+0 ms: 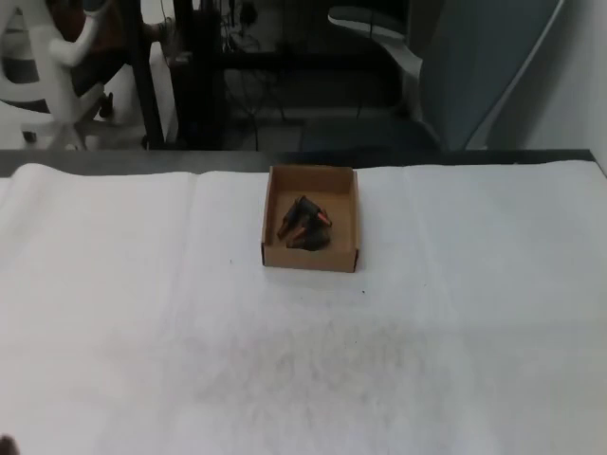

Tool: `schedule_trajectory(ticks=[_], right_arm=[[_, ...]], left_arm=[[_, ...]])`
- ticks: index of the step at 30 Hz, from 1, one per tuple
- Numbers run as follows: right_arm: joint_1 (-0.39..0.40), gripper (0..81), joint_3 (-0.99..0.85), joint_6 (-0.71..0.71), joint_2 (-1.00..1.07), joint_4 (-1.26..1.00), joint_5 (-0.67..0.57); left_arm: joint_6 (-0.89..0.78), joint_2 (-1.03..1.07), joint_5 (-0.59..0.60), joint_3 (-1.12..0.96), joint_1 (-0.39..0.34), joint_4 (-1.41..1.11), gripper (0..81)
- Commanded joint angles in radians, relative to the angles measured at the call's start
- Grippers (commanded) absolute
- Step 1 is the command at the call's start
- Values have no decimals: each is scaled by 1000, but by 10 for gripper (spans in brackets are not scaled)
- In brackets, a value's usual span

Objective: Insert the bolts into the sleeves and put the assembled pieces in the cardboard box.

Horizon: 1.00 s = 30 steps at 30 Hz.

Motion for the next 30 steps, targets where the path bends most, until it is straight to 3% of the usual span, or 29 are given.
schedule_trajectory(ticks=[1, 5, 13, 16, 18, 20, 23, 26, 30], right_arm=[[-88, 88, 103, 2, -118, 5, 45], [-215, 88, 256, 79, -243, 5, -25], [-420, 83, 508, 85, -310, 18, -140], [-487, 83, 613, 143, -308, 49, -254], [-501, 83, 664, 167, -308, 50, -287], [-512, 83, 858, 210, -308, -23, -264], [-512, 83, 946, 249, -314, -124, -269], [-512, 83, 972, 263, -328, -193, -269], [-512, 83, 972, 193, -339, -243, -269]], left_arm=[[-7, 9, 22, 20, 2, -80, 18], [-7, 9, 25, 26, 2, -73, 18], [-58, 9, 21, 37, 2, -118, 18], [-59, 9, 53, 37, 2, -151, 18], [-60, 9, 52, 37, 2, -159, 18], [-72, 57, 65, 37, 2, -151, 18], [-189, 158, 93, 37, 10, -128, 18], [-207, 279, 142, 39, 78, -132, 18], [-159, 462, 379, 39, 280, -258, 18]])
